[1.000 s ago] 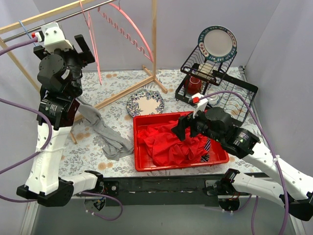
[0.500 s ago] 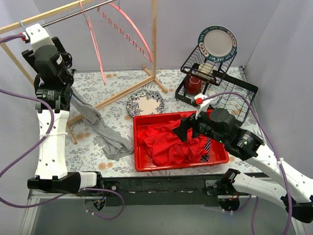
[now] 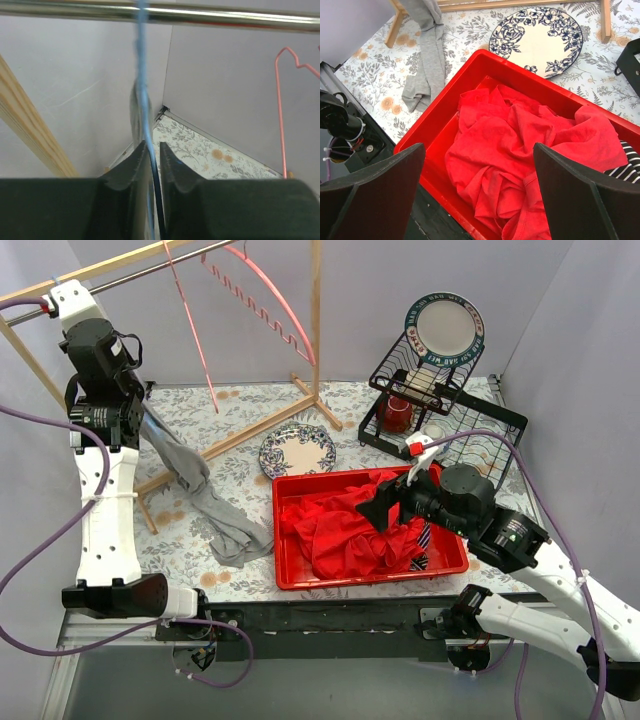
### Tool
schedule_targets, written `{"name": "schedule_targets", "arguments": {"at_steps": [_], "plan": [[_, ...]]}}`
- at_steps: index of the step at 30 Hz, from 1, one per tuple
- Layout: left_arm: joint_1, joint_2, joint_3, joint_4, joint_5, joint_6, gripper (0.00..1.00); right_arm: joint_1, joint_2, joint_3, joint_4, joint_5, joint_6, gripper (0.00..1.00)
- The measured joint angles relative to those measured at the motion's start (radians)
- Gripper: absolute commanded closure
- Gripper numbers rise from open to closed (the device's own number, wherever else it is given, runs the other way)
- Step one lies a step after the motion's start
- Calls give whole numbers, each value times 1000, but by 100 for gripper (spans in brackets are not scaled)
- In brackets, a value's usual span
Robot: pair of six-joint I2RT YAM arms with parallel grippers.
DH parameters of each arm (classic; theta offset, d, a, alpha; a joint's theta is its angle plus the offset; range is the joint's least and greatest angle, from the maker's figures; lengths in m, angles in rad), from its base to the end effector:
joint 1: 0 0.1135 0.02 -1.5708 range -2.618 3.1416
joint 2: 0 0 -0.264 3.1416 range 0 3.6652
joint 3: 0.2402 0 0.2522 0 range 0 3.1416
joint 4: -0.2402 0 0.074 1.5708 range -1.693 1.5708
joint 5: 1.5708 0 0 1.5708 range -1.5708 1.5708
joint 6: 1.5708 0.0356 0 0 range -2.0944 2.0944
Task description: Remove the tank top from the hanger
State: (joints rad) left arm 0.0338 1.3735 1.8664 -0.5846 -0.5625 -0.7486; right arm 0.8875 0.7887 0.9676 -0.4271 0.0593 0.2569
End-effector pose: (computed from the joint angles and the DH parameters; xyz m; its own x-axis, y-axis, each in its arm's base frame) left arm 0.2585 0.0277 0.5316 0.3136 -0.5655 -0.7628 -0.4721 0.6042 -0.6420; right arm 0.1093 0.1309 0.3765 -0.3375 -0.0128 -0.9412 -0.6742 0.7011 0.2322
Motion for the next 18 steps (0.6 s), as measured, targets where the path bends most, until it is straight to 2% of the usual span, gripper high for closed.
{"name": "schedule_targets", "arguments": {"at_steps": [2, 18], "plan": [[0, 1, 18, -13, 6, -6, 100, 0, -5, 1, -2, -2, -1, 3], [2, -9, 130, -63, 95, -49, 100, 0, -17, 16, -10, -31, 0, 4]]}}
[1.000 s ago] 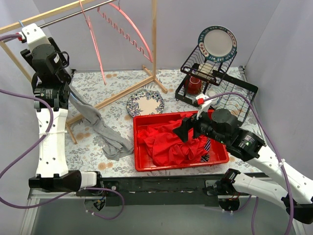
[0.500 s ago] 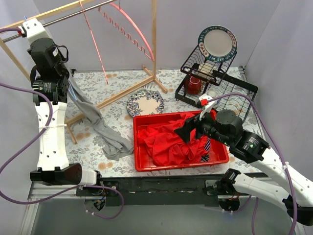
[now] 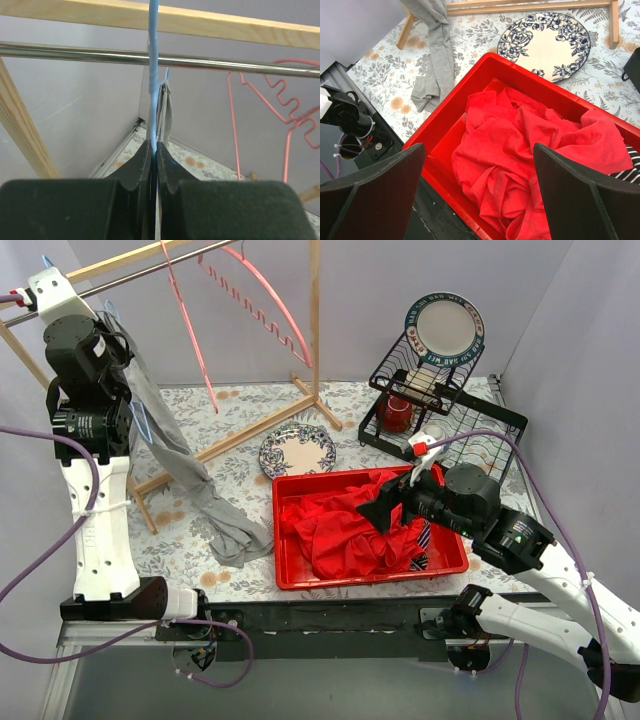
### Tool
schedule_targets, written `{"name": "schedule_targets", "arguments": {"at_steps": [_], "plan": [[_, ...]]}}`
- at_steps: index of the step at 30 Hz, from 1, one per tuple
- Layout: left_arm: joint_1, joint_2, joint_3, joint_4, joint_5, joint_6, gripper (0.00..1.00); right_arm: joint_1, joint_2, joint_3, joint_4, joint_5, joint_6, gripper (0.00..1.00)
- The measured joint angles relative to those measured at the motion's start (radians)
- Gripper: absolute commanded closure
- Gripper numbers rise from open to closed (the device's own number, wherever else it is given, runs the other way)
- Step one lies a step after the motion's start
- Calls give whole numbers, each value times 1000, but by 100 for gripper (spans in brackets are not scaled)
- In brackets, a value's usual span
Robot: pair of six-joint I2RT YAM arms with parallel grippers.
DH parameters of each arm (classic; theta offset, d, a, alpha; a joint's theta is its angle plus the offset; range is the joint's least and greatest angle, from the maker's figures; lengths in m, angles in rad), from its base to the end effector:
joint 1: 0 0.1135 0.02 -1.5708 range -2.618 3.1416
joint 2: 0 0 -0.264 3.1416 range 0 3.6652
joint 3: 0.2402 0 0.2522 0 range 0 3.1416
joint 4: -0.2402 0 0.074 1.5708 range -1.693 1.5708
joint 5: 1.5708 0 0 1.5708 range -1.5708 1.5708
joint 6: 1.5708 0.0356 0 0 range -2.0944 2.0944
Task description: Remove the tank top from the hanger
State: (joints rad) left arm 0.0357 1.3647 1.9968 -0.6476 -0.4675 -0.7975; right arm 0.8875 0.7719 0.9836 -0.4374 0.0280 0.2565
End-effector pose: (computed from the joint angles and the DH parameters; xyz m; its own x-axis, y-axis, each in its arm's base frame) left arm 0.2332 0.0244 0.5634 0.3342 -0.6273 -0.7034 -0.3479 0.6115 -0.7106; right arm 0.1046 0.1269 0.3832 -0.3290 -0.0024 -0.9443 -0.6973 0.6750 0.2412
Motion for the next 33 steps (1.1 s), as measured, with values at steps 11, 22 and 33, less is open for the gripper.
{"name": "schedule_targets", "arguments": {"at_steps": [11, 22, 33], "plan": [[0, -50, 2, -53, 111, -41, 100, 0, 55, 36, 35, -41, 3, 4], [0, -97, 16, -85, 219, -60, 100, 0, 89, 91, 37, -69, 3, 4], [0, -126, 13, -111, 283, -60, 100, 0, 107, 100, 51, -96, 18, 4]]}}
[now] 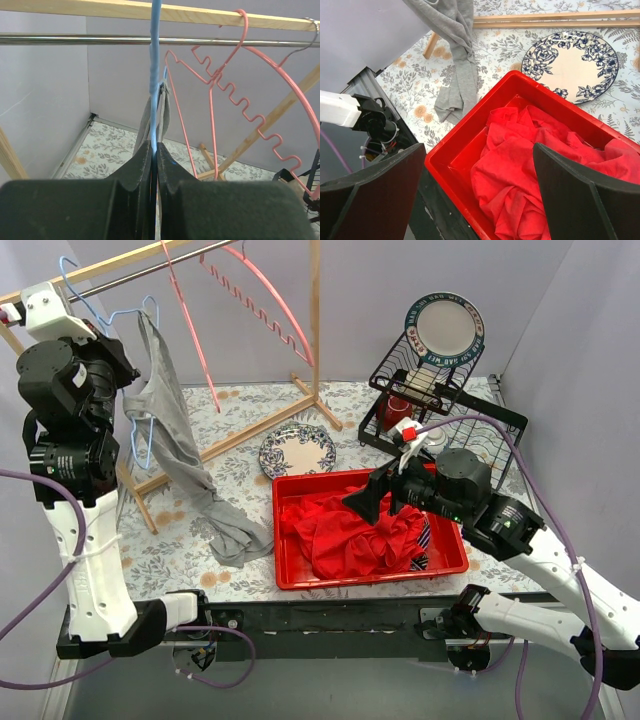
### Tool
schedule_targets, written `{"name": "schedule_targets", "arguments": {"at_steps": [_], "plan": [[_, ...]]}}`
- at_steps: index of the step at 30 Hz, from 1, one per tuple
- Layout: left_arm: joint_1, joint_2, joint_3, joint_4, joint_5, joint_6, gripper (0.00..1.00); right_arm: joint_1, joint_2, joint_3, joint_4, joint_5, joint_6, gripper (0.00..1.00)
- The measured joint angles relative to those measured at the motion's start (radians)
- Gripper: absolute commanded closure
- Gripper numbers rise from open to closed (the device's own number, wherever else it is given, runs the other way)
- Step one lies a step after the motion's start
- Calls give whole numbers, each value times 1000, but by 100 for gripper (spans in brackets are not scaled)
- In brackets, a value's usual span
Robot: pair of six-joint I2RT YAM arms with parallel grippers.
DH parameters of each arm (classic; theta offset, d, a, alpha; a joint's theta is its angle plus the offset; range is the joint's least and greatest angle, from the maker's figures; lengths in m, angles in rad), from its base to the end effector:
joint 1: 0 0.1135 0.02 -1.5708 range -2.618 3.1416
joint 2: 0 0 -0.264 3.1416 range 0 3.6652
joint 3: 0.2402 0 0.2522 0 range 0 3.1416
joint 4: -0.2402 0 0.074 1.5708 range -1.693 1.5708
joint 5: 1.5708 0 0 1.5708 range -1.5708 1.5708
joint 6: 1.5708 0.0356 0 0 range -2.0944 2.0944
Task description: Remove the tank top from the hanger
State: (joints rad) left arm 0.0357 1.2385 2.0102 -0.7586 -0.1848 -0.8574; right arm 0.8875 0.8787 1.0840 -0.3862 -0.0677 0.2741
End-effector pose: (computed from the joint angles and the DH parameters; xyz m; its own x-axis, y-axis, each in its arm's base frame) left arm 0.1762 0.0128 0.5783 0.1739 -0.7375 -0.6525 -0.1332 0.6389 -0.7576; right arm 0.1161 0.1464 0.4057 -0.3302 0.0222 -0.9437 -0.7545 0.5945 0.2780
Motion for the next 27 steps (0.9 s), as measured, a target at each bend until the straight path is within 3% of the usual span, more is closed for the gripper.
{"name": "schedule_targets", "arguments": {"at_steps": [14, 27], "plan": [[0, -96, -78, -19, 95, -42, 100, 0, 45, 15, 24, -27, 16, 4], [-6, -214, -253, -18, 153, -83, 100, 7, 101, 92, 72, -75, 23, 7]]}}
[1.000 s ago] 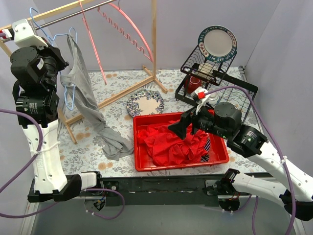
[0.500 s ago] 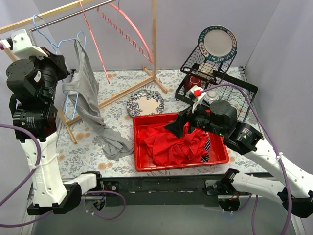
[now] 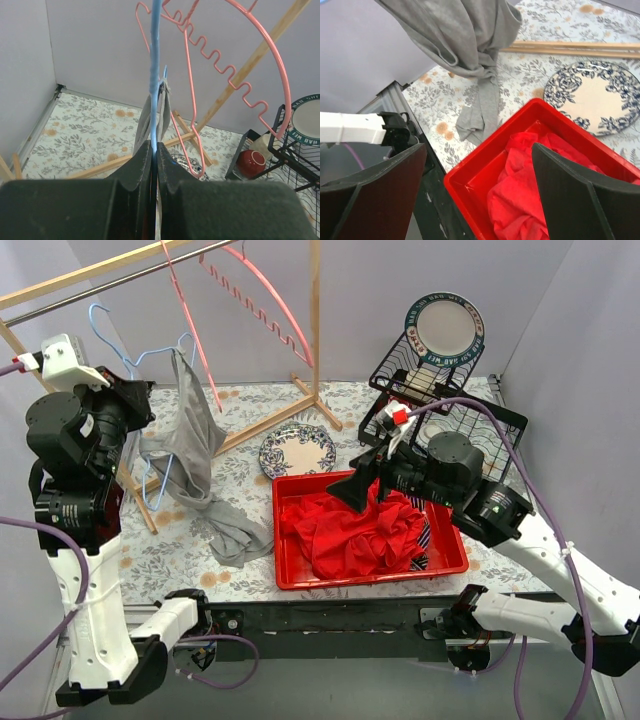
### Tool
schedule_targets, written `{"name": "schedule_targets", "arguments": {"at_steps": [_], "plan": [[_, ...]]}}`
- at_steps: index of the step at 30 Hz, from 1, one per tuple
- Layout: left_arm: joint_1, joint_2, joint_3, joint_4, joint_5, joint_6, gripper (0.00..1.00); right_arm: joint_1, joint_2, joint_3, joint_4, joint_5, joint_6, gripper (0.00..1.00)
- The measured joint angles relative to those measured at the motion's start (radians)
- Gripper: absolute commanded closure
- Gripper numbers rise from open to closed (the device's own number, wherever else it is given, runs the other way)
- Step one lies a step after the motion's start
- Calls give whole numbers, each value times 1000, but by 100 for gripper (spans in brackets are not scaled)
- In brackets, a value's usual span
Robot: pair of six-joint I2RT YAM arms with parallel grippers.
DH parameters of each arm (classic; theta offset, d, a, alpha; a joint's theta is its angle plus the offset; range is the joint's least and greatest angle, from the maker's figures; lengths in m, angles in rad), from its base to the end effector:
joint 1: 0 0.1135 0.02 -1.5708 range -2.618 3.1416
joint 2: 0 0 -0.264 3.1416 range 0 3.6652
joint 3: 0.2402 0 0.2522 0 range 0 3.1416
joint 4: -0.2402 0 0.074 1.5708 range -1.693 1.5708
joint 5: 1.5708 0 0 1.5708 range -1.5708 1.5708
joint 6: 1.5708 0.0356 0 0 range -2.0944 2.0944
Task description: Remove the tank top from the hanger
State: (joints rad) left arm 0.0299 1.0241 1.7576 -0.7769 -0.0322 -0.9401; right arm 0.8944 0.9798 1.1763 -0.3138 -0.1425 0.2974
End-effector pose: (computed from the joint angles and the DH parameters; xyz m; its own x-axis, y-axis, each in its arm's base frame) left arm 0.1339 0.0052 0.5428 0.0245 -0.8068 -0.5903 -0.0716 0.5875 -0.8060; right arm 0.1275 0.1669 0.4266 -0.3221 0.0621 -0.9447 -0.8010 0.5140 0.3069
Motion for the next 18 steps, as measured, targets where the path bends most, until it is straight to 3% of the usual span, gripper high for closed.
{"name": "schedule_targets", "arguments": {"at_steps": [8, 18], "plan": [[-36, -105, -157, 31, 19, -30, 100, 69, 124, 28, 189, -24, 11, 10], [-85, -159, -269, 53, 126, -64, 100, 268, 396, 76, 670, -28, -185, 6]]}}
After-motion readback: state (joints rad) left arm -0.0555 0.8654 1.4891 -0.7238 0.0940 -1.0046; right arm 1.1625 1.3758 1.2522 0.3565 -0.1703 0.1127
